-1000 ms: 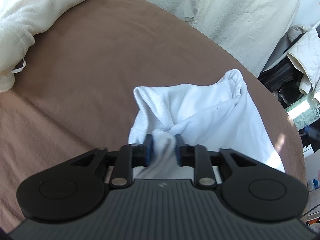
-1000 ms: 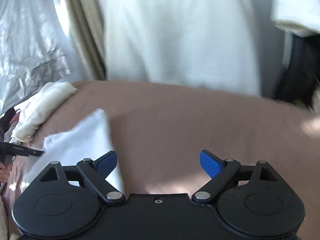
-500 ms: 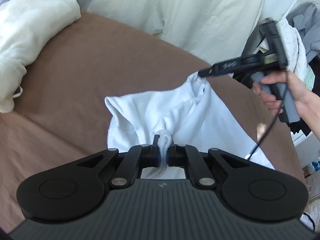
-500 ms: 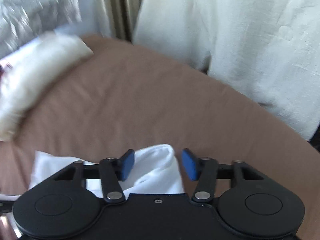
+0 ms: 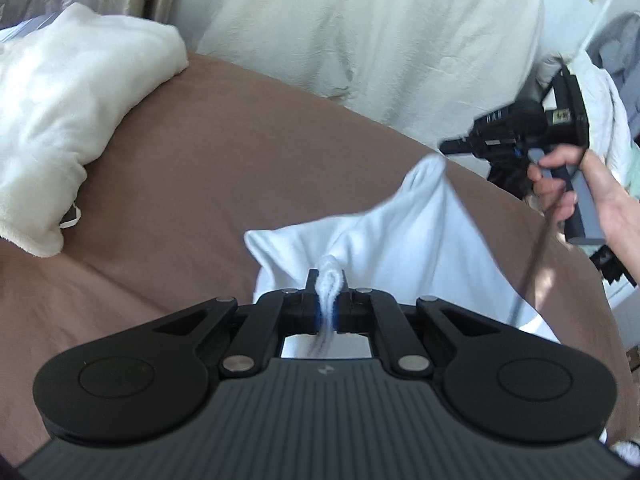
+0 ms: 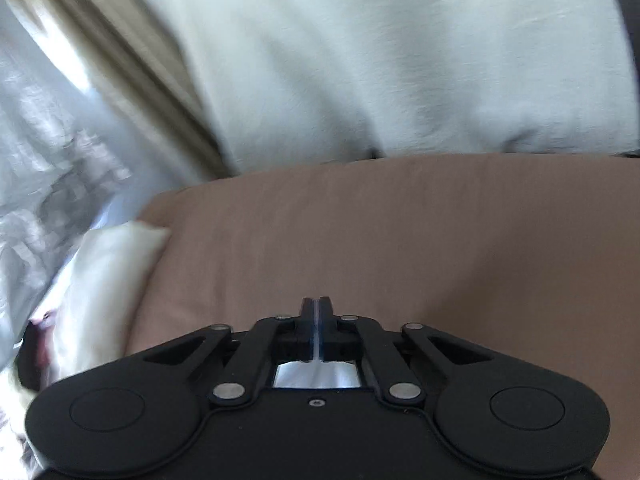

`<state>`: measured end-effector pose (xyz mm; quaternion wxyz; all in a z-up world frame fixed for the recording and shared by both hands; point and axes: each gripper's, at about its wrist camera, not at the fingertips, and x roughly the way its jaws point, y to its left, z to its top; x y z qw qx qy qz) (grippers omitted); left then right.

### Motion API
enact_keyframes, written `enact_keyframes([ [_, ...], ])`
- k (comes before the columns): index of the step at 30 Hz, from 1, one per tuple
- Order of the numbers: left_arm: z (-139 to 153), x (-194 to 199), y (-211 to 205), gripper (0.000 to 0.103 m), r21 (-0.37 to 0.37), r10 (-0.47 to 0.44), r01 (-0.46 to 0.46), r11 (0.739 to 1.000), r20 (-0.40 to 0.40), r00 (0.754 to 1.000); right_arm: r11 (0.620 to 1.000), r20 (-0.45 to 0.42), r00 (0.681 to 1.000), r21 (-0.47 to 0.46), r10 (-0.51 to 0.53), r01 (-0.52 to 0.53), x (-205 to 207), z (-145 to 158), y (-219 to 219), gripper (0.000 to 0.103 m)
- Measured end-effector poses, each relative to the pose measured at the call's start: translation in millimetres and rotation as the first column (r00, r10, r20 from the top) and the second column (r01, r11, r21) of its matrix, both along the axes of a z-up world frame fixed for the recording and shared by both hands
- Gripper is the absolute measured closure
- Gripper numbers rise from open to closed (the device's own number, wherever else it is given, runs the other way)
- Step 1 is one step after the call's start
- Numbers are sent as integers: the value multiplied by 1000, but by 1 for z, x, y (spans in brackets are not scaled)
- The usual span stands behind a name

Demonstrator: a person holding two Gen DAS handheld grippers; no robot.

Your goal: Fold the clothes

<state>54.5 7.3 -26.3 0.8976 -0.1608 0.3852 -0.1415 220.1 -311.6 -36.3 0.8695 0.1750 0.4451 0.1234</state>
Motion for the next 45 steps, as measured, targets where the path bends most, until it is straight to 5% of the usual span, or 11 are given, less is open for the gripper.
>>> enact_keyframes([
  [9,-26,25,10,99,116,151,-141,983,-82,985,988,51,990,75,133,-137,-3,-7,12,92],
  [12,-33,27,15,98,130,199,-184,974,-120,973,979,76,976,6,205,-206,-15,-12,24,49],
  [17,-35,25,22,98,86,194,-185,979,-108,975,936,84,937,-132,339,-327,-23,-28,40,33],
  [20,-36,27,23,99,61,173,-168,984,-95,980,893,73,900,-188,429,-410,-22,-44,49,36],
  [21,-36,28,23,99,40,169,-165,985,-98,981,876,97,883,-212,460,-433,-26,-47,52,77],
  [22,-36,29,25,99,25,171,-170,985,-98,980,859,119,864,-240,488,-452,-31,-48,54,96],
  [25,-27,27,26,99,-18,157,-158,987,-23,987,890,306,839,-230,450,-394,-45,-28,40,97],
  [35,-58,48,28,92,-44,204,-208,977,-69,976,930,304,892,-261,334,-260,-97,21,20,80],
  [39,-44,37,25,82,74,263,-261,962,-15,965,947,277,907,-140,318,-290,-152,49,1,57],
  [41,-39,34,15,62,179,283,-267,947,-74,956,941,210,917,-80,338,-329,-188,55,-15,57],
  [45,-27,13,-9,60,274,234,-207,939,-72,969,935,81,932,-61,354,-350,-258,61,-51,55],
])
